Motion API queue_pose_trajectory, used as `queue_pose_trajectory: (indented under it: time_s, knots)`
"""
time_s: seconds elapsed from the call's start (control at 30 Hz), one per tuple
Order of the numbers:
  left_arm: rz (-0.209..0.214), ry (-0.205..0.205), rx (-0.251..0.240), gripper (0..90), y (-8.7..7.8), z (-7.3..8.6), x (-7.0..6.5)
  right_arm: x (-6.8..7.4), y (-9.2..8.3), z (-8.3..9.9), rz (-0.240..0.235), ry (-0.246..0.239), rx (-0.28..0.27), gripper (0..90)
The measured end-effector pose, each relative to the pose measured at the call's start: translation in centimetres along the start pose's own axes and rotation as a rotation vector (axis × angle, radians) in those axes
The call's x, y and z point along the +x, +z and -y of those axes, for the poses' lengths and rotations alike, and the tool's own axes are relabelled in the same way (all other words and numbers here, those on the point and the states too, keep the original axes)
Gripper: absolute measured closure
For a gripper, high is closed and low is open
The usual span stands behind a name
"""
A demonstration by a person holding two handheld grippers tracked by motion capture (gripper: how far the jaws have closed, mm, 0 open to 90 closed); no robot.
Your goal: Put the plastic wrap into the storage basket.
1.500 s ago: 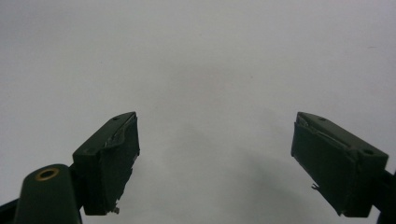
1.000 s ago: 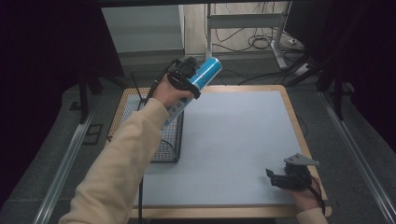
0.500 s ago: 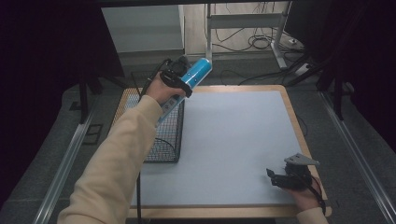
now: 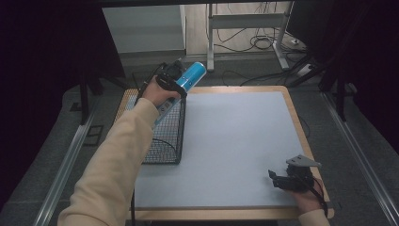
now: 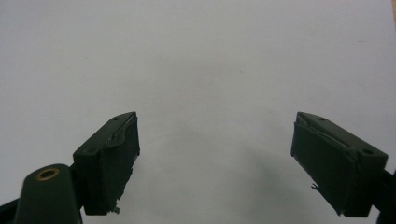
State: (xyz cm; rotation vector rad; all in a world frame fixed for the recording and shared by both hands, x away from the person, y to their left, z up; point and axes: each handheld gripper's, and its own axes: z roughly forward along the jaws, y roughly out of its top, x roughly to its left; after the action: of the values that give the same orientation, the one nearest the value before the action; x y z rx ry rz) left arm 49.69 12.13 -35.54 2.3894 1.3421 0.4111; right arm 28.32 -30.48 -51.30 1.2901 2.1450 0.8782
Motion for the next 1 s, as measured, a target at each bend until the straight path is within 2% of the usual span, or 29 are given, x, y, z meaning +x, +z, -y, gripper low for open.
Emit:
queue_pose_trajectory:
  time_s: [0.5,0.7,0.97,1.0]
  knots:
    - [-0.002,-0.025,0.020,31.4,2.0,1.3,1.7,0.1,0.1,0.0,0.003,-0.003,0.004,15.7]
    - [-0.012,-0.037,0.049,31.3,3.4,1.7,2.2,0.1,0.1,0.0,0.004,-0.003,0.003,15.7]
    - [-0.003,-0.041,0.067,31.3,4.5,2.1,2.6,0.0,0.1,0.0,0.006,0.003,0.003,16.0]
    - [-0.007,-0.030,0.069,31.3,4.8,2.2,2.7,0.1,0.1,0.0,0.006,0.002,0.003,16.0]
